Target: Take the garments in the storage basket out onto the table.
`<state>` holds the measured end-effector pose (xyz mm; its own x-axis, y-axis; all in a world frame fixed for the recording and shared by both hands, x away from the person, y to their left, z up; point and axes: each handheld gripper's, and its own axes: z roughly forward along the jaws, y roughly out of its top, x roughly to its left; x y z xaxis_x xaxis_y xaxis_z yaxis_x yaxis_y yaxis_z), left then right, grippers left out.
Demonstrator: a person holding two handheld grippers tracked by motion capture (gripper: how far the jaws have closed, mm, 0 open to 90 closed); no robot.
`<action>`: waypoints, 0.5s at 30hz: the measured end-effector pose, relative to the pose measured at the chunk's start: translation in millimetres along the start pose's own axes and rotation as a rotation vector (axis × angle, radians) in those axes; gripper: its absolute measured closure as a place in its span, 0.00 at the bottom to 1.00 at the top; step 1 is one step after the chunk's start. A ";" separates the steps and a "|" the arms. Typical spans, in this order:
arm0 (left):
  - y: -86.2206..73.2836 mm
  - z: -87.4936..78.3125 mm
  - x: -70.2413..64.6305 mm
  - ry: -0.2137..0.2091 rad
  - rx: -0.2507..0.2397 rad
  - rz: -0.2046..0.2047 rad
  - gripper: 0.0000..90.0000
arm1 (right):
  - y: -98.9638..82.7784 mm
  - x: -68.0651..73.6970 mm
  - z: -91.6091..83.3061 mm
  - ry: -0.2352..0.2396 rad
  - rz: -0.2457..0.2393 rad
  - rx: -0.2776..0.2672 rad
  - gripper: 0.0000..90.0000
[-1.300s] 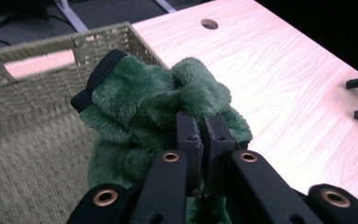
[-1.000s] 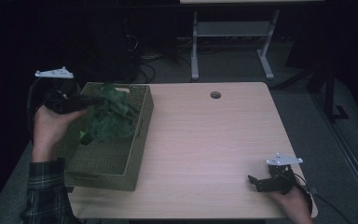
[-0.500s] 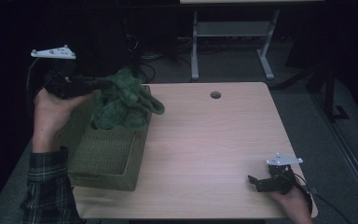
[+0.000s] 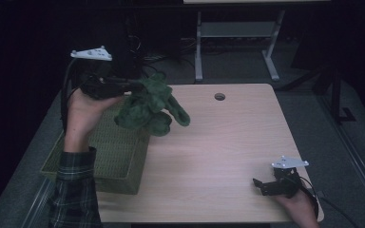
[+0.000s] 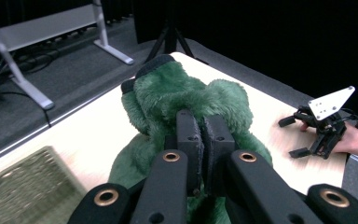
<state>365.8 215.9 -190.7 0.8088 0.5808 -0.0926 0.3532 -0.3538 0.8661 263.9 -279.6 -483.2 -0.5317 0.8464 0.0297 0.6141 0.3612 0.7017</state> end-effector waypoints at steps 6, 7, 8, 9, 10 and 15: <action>0.4 22.8 -11.1 -0.040 -0.005 0.001 0.97 | 0.0 0.0 0.0 0.000 0.000 0.000 0.02; -0.1 26.9 -13.3 -0.045 -0.003 0.002 0.97 | 0.0 0.0 0.0 0.000 0.000 0.000 0.02; -0.8 31.0 -15.8 -0.047 -0.001 0.002 0.97 | 0.0 0.0 0.0 0.000 0.000 0.000 0.02; -1.5 35.9 -18.7 -0.056 0.005 0.005 0.97 | 0.0 0.0 0.0 0.000 -0.001 0.000 0.02; -2.0 38.7 -20.6 -0.057 0.009 0.007 0.97 | 0.0 0.0 0.0 0.000 0.000 0.000 0.02; -1.5 53.9 -34.3 -0.064 0.017 0.016 0.97 | 0.0 -0.1 0.0 0.000 -0.002 0.000 0.02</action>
<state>362.9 157.0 -215.3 0.8426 0.5272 -0.1102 0.3475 -0.3758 0.8591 263.9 -279.7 -483.3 -0.5328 0.8457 0.0287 0.6130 0.3624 0.7020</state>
